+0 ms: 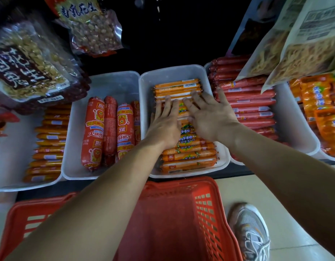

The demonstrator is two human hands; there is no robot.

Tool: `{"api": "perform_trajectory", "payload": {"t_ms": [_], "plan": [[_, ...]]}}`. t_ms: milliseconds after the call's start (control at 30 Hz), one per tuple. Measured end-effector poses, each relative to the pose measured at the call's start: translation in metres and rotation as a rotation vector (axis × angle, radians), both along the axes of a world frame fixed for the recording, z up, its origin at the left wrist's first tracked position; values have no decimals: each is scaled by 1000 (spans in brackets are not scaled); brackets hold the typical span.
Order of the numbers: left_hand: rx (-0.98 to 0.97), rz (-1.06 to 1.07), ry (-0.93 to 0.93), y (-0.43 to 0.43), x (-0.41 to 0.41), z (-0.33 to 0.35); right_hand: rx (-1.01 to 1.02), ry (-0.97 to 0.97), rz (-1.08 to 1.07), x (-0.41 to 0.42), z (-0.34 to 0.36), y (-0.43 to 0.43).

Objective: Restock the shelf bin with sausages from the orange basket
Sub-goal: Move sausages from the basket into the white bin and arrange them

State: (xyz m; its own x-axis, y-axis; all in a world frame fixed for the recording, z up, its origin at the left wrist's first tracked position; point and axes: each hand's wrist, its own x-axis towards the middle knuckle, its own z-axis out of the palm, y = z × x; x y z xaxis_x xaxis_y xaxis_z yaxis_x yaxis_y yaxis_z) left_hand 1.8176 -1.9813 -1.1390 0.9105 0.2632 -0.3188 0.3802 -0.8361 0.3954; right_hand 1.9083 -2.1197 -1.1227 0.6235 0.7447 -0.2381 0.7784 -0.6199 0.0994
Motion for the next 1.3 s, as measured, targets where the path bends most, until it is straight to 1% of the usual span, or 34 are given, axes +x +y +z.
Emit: {"api": "perform_trajectory", "payload": {"t_ms": [67, 133, 200, 267, 333, 433, 600, 700, 800, 900, 967, 1033, 1133, 1200, 1300], "plan": [[-34, 15, -14, 2, -5, 13, 52, 43, -23, -2, 4, -1], [-56, 7, -68, 3, -20, 34, 75, 74, -47, -6, 12, -1], [-41, -9, -109, 8, -43, 59, 106, 116, -68, -15, 27, 3], [13, -5, -84, 20, -72, 81, 128, 141, -64, -25, 46, 11], [109, 19, -39, 39, -105, 100, 133, 132, -31, -38, 70, 23], [192, 79, 37, 72, -153, 114, 131, 126, 14, -62, 100, 45], [188, 183, 39, 108, -207, 111, 61, 223, 108, -95, 109, 85], [141, 235, 0, 114, -212, 98, -27, 286, 177, -108, 96, 104], [74, 269, -34, 120, -203, 86, -115, 282, 236, -114, 82, 123], [-6, 299, -58, 130, -188, 75, -81, 285, 267, -114, 71, 145], [-28, 276, -96, 135, -180, 65, -29, 262, 297, -111, 64, 159], [11, 228, -156, 140, -176, 55, 7, 258, 311, -109, 53, 163], [190, 195, -254, 143, -177, 45, 34, 259, 306, -112, 30, 153], [296, 210, -284, 139, -181, 42, 64, 204, 322, -114, 15, 144], [364, 255, -347, 135, -187, 39, 110, 200, 313, -113, 11, 143]]}}
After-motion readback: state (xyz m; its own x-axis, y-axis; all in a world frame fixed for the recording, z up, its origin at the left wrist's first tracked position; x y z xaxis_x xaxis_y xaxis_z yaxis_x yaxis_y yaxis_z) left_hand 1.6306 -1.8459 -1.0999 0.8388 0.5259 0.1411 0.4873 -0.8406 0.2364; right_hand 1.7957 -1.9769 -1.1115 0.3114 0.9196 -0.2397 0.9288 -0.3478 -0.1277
